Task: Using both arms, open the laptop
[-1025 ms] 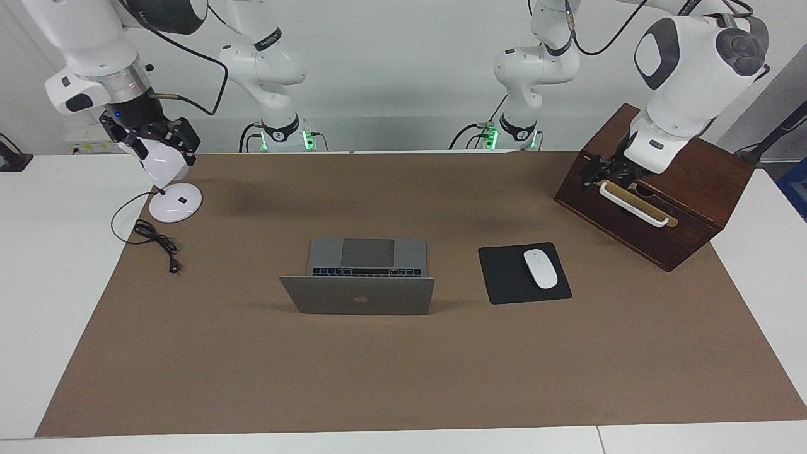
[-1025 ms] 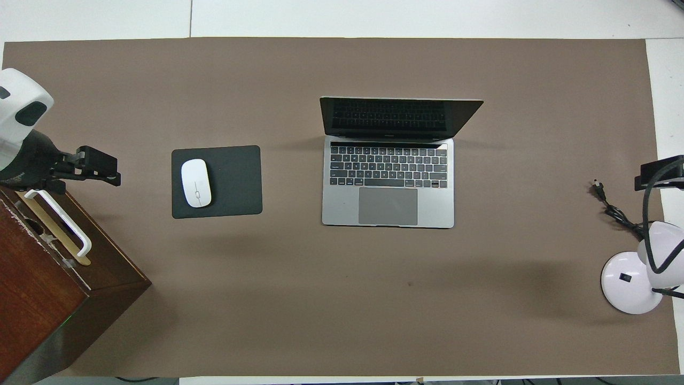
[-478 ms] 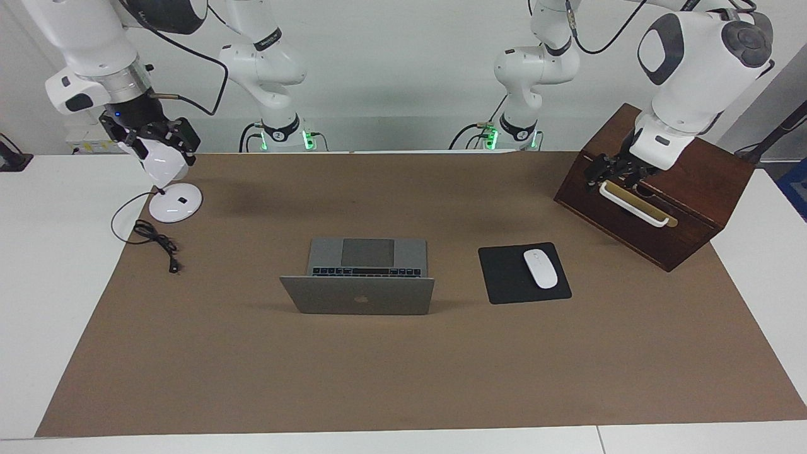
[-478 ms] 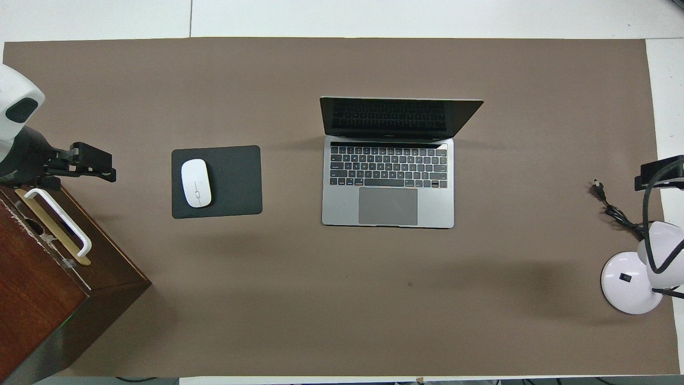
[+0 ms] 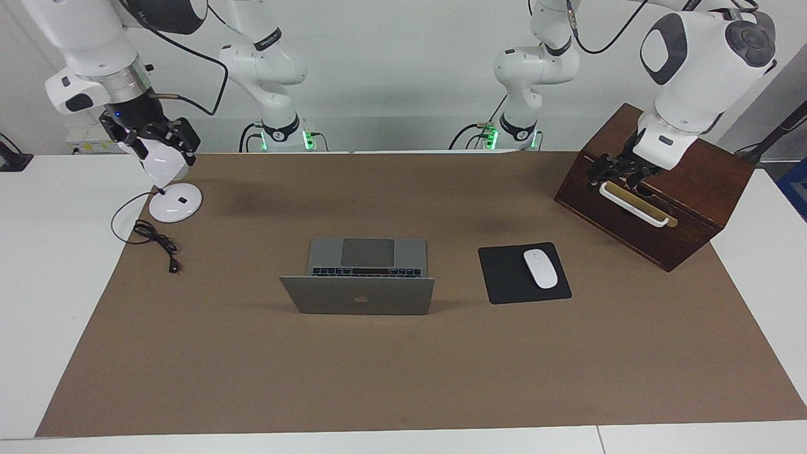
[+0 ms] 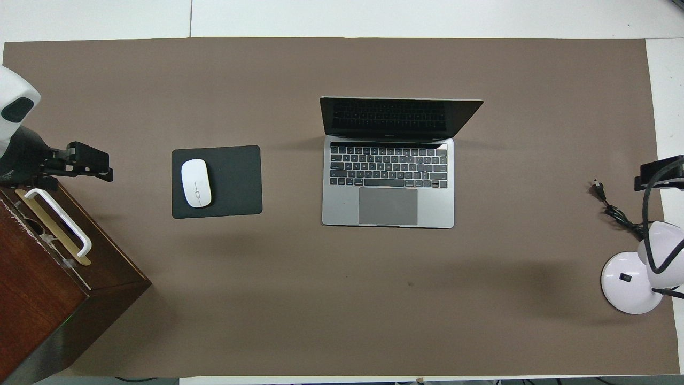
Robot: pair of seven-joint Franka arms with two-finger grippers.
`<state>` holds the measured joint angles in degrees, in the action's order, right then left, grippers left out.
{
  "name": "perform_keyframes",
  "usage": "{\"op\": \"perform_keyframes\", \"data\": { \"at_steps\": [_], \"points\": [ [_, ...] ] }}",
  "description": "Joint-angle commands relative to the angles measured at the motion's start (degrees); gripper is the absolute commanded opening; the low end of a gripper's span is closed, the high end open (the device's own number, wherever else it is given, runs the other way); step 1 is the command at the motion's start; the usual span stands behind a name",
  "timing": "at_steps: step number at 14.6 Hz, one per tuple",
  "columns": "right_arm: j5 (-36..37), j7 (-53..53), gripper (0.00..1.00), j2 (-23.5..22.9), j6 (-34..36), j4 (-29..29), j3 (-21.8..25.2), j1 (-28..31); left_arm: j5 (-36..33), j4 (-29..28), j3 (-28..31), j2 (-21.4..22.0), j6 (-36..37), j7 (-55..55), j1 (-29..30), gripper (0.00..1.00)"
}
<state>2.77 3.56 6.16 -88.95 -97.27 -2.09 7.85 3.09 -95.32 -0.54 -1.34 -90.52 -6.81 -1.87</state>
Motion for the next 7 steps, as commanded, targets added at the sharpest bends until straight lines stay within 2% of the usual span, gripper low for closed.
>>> {"op": "perform_keyframes", "data": {
  "at_steps": [1,7],
  "points": [
    [0.3,0.6,1.0,-0.7,-0.7,-0.6,-0.2,0.1,-1.1,-2.4,-0.1,1.7,-1.9,0.7,0.3,1.0],
    [0.3,0.5,1.0,-3.3,0.7,2.6,-0.1,0.0,-1.1,-2.7,-0.1,2.0,-2.1,0.6,0.3,1.0]
  ]
}}
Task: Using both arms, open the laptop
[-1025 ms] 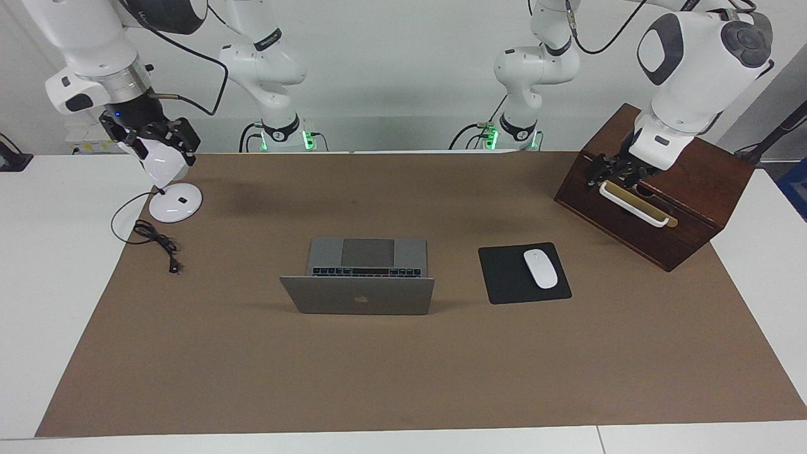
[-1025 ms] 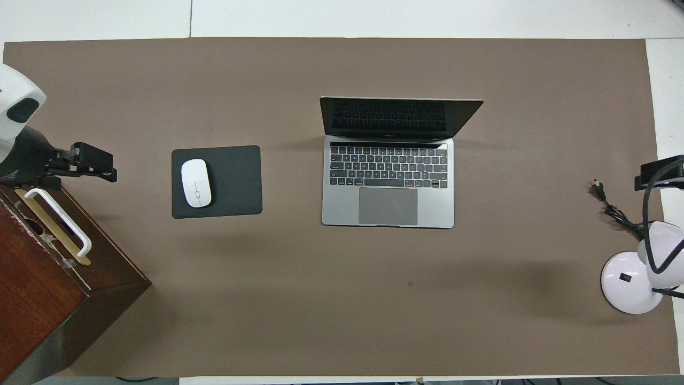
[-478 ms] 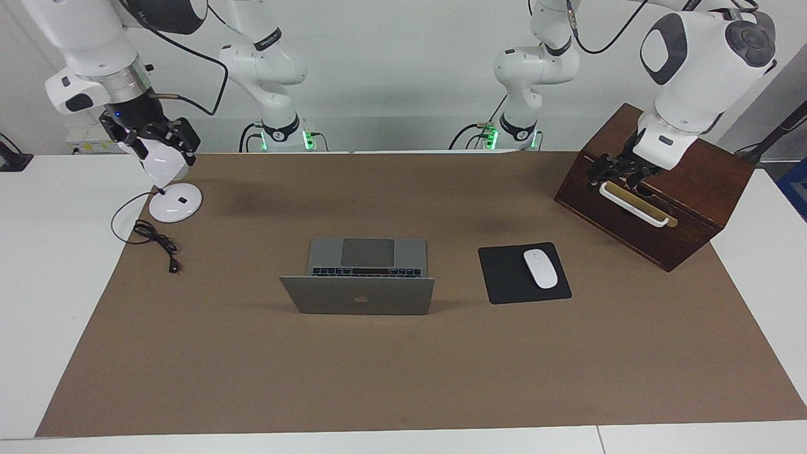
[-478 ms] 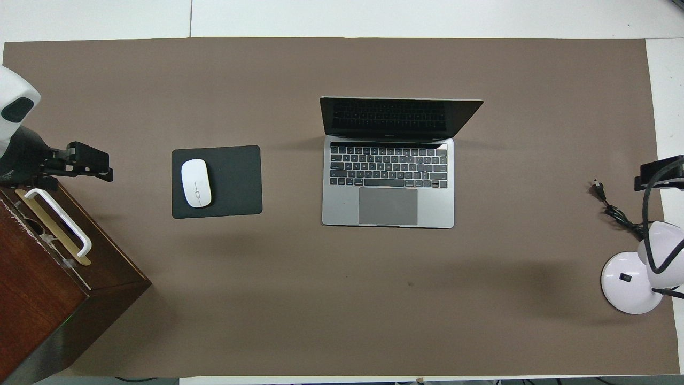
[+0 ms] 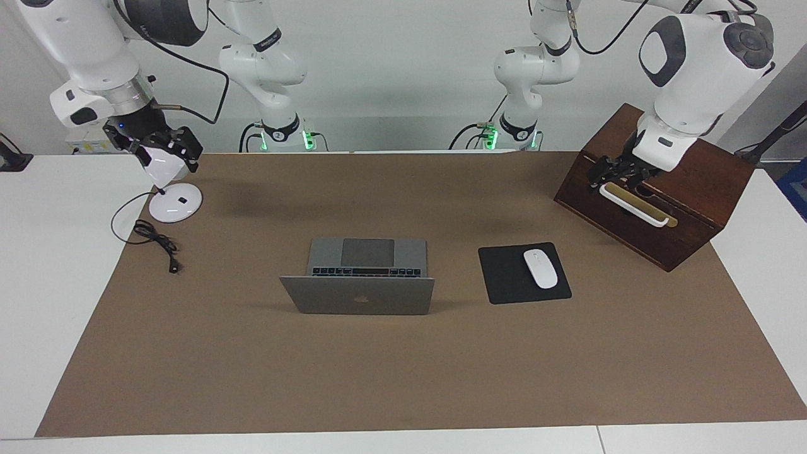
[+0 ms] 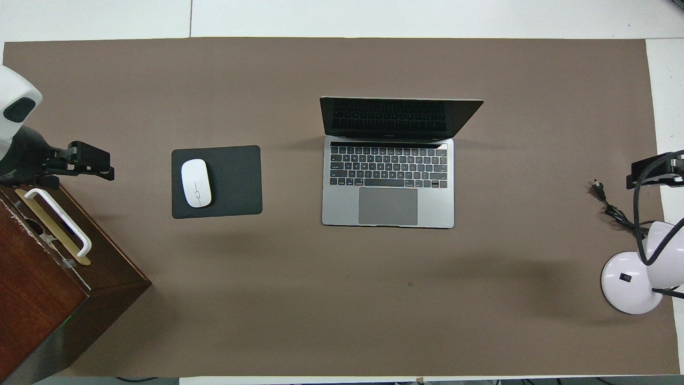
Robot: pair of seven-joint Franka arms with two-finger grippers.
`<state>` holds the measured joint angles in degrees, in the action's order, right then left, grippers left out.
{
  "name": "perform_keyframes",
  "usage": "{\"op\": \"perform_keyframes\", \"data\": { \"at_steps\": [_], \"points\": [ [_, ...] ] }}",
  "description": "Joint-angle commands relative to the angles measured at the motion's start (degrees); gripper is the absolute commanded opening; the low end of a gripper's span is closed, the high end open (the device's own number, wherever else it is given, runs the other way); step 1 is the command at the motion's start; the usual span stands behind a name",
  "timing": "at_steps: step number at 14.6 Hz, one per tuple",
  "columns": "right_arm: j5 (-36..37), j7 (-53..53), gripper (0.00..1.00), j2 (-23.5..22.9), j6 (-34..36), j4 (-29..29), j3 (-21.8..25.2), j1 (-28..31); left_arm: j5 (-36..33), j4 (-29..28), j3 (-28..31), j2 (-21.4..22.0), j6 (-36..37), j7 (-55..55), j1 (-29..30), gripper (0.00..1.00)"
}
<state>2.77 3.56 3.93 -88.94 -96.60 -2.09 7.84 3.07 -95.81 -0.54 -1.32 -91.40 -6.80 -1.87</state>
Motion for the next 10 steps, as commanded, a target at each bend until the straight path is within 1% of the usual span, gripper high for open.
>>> {"op": "perform_keyframes", "data": {
  "at_steps": [1,10],
  "points": [
    [0.3,0.5,1.0,-1.0,0.6,1.9,0.0,0.0,-1.1,-2.0,0.0,1.9,-0.8,0.6,0.3,1.0],
    [0.2,0.3,1.0,-1.6,0.7,2.4,0.0,0.0,-1.1,-2.4,0.0,2.7,-0.4,0.4,0.2,1.0]
  ]
}}
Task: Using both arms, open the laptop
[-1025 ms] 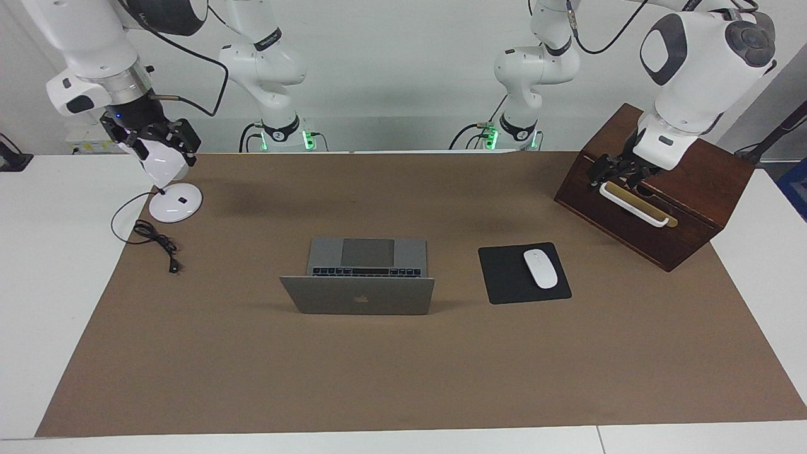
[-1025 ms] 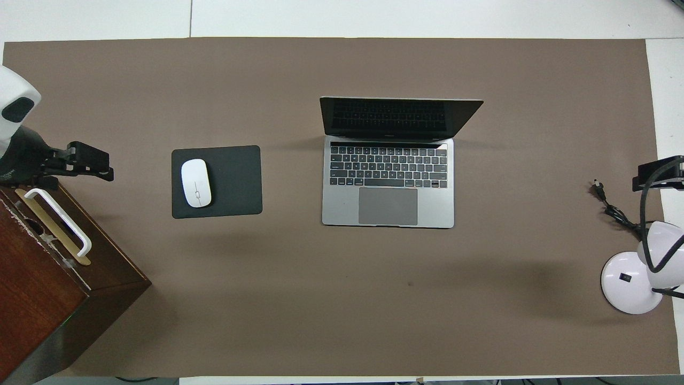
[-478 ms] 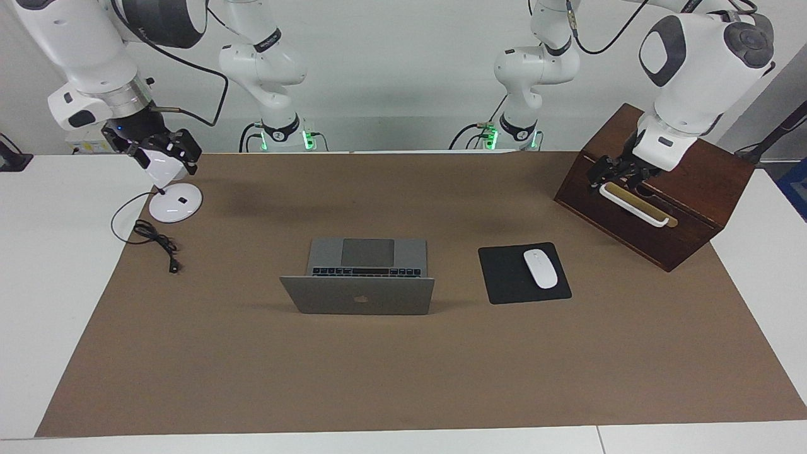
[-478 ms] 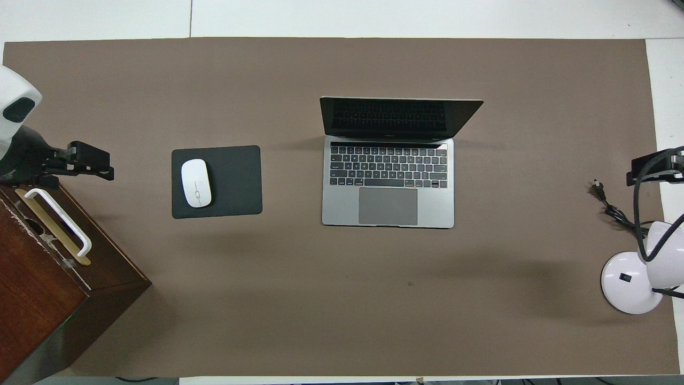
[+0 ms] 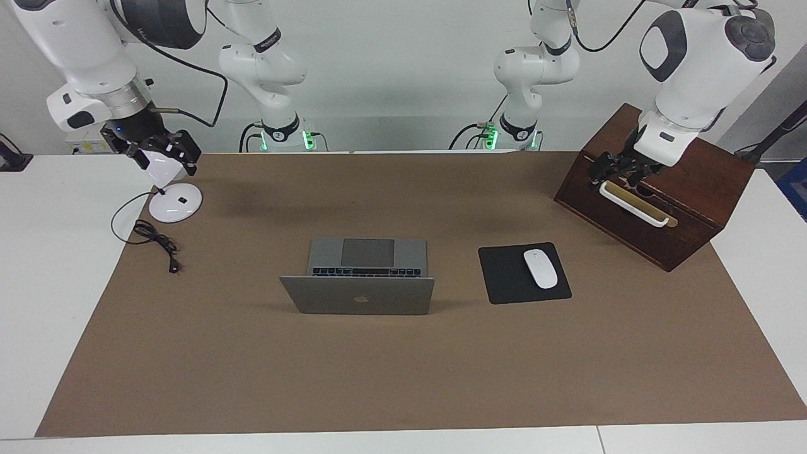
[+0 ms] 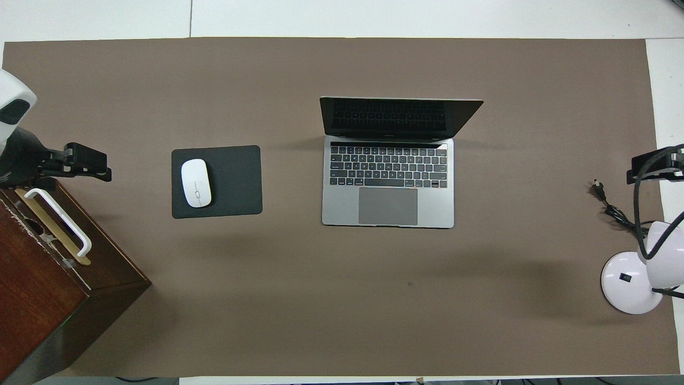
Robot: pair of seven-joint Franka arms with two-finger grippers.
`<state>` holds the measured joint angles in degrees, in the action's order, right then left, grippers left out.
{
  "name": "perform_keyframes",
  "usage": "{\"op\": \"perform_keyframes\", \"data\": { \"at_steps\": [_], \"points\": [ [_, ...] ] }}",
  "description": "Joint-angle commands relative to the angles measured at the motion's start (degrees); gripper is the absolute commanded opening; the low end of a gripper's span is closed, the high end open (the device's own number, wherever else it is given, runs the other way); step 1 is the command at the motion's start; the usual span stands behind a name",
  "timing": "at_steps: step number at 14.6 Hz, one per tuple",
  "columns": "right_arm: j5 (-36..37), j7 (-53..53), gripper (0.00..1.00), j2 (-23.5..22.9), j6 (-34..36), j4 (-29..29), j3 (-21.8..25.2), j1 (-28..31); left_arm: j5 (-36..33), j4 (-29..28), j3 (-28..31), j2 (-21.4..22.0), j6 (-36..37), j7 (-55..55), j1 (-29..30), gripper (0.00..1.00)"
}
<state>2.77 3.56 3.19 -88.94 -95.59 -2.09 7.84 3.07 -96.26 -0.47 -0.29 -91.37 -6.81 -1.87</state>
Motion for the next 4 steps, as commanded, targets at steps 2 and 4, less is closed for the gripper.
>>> {"op": "perform_keyframes", "data": {
  "at_steps": [2,4],
  "points": [
    [0.2,0.3,1.0,-0.8,0.7,1.4,0.1,0.0,-1.0,-1.9,-0.1,1.7,-0.6,0.4,0.2,1.0],
    [0.2,0.2,1.0,-0.8,0.7,1.4,0.1,0.0,-1.0,-2.0,-0.1,1.7,-0.6,0.4,0.2,1.0]
  ]
}}
